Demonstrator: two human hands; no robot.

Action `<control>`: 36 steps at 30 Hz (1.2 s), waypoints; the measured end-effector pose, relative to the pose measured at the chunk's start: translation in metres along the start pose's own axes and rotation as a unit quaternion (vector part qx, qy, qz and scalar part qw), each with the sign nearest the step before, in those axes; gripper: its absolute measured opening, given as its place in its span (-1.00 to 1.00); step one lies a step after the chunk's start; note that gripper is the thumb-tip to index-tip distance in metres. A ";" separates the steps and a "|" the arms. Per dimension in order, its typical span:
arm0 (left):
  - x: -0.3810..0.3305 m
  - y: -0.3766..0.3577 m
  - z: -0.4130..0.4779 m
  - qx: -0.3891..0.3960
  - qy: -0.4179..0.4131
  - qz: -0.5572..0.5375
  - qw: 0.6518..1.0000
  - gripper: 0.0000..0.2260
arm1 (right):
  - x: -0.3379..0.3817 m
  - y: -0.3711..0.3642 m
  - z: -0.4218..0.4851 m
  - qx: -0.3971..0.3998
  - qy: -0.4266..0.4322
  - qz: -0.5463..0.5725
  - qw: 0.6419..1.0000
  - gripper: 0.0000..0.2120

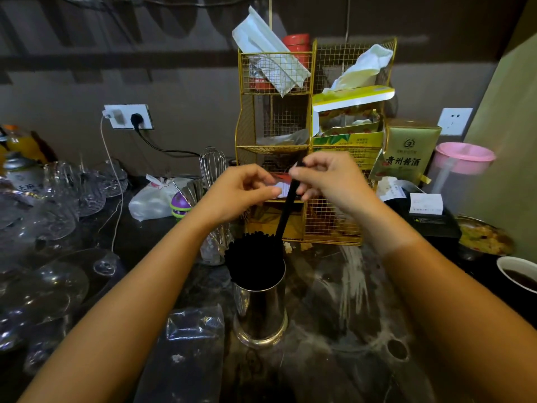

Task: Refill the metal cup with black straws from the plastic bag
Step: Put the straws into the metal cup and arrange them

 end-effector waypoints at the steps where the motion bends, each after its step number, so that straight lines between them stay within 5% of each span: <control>1: 0.002 0.002 -0.006 -0.015 -0.006 0.001 1.000 -0.94 | 0.006 0.010 0.000 -0.024 0.012 0.012 1.000 -0.95; 8: 0.022 -0.009 -0.035 0.014 0.066 -0.040 0.997 -0.78 | 0.016 0.048 -0.011 -0.170 0.046 0.176 0.969 -0.87; 11: 0.029 -0.003 -0.031 -0.065 0.064 -0.133 0.987 -0.92 | -0.002 0.037 -0.017 -0.180 -0.003 0.259 0.949 -0.88; 17: 0.023 0.026 -0.021 -0.228 0.031 -0.289 0.929 -0.84 | -0.045 -0.001 -0.033 -0.141 -0.090 0.334 0.928 -0.88; 23: 0.016 0.036 -0.011 -0.248 0.031 -0.338 0.907 -0.89 | -0.072 -0.037 -0.043 -0.061 -0.127 0.304 0.942 -0.89; 30: 0.001 0.029 -0.001 -0.137 0.011 -0.204 0.969 -0.85 | -0.069 -0.051 -0.041 0.044 -0.100 0.094 0.990 -0.82; 36: 0.014 -0.006 -0.008 -0.040 0.031 -0.080 0.995 -0.78 | -0.028 -0.032 -0.026 0.006 0.020 0.008 1.000 -0.55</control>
Point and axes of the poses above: each hand's wrist, its own z-axis towards the middle knuckle, its own y-axis out of the back of the hand, x = y × z, the point moved 7 cm from there along z, towards the middle knuckle, and after that the axes turned 6 degrees about -z, right-handed, at the moved point
